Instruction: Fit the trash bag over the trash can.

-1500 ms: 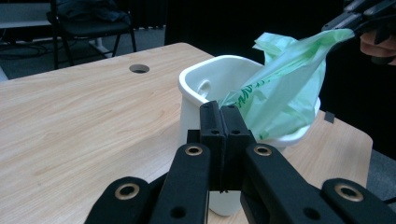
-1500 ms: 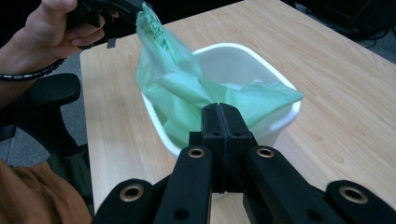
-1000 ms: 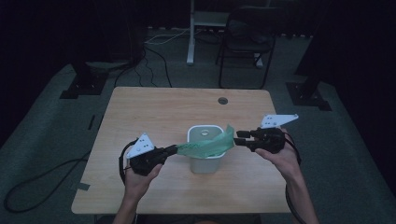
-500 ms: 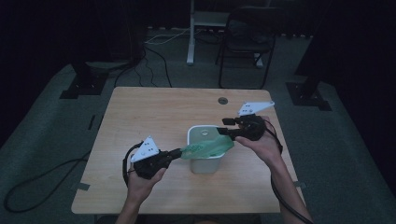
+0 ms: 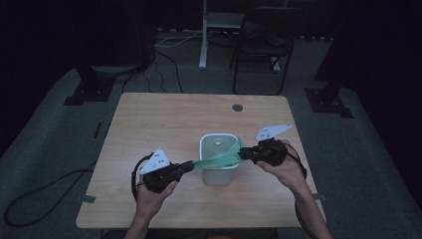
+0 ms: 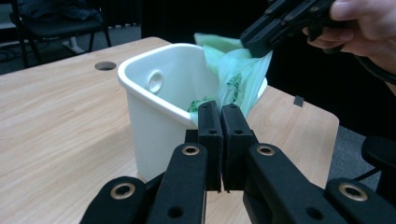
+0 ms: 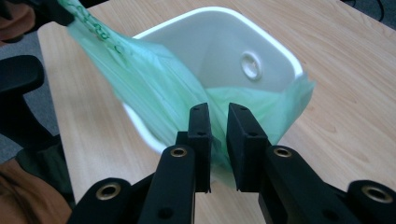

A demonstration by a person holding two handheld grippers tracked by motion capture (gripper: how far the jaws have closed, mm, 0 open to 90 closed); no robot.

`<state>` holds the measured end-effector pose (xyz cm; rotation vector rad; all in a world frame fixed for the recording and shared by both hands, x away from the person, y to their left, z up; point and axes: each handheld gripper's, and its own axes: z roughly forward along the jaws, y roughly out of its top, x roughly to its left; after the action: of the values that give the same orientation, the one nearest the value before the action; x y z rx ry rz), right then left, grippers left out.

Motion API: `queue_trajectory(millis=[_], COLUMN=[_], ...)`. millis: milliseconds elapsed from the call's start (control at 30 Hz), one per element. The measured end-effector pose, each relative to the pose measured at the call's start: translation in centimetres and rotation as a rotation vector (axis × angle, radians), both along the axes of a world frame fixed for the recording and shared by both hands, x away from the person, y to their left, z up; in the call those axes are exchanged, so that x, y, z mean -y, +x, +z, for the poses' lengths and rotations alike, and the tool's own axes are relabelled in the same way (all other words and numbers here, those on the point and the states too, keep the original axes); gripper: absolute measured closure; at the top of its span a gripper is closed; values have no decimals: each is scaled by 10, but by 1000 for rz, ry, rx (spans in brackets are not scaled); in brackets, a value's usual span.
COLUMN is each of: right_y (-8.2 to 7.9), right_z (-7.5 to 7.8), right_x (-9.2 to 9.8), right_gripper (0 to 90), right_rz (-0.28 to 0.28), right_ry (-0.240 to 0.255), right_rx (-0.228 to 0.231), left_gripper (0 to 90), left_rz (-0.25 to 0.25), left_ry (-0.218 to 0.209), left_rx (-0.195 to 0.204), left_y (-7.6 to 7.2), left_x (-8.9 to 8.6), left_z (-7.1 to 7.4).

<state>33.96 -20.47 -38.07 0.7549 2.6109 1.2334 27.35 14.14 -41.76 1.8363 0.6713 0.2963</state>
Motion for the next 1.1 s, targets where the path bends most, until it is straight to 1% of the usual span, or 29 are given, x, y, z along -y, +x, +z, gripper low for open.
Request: queue_trajectory(millis=[67,200,233,367,433,567,633,700,767,800,867,933,1033,1100], right_y=[-4,-11,-12,-16,-16,-13,-11,-10,-9,-9,-10,-13,-16,-18], right_z=[-2,-9,-10,-15,-19,-26,-27,-28,-27,-26,-23,-17,-12,-12], right_x=[3,7,9,13,15,18,19,21,23,25,27,28,27,23], right_gripper=[799,779,779,766,744,705,702,698,696,686,648,618,572,554], right_rz=[-7,-45,-44,-51,-49,-67,-79,-102,-116,-121,-123,-111,-61,-27], right_ry=[14,-4,1,-5,-10,-6,-6,-13,-6,2,34,73,110,114], right_rx=[-4,1,-8,-28,-38,-57,-55,-52,-55,-51,-38,-19,-11,-14], left_gripper=[891,892,893,893,893,893,894,894,894,891,834,754,675,629], left_rz=[3,6,7,15,22,37,58,72,91,91,92,80,62,44], left_ry=[-1,-1,-3,10,19,35,48,47,47,50,55,36,18,9], left_rx=[-8,-20,-23,-39,-49,-69,-74,-85,-98,-101,-94,-83,-42,-24], left_y=[0,0,0,0,1,4,5,8,10,11,11,10,7,5], left_x=[0,-2,-3,-3,-3,-4,-5,-8,-11,-13,-13,-13,-13,-11], left_z=[-2,-6,-7,-12,-15,-22,-25,-27,-29,-30,-30,-27,-21,-16])
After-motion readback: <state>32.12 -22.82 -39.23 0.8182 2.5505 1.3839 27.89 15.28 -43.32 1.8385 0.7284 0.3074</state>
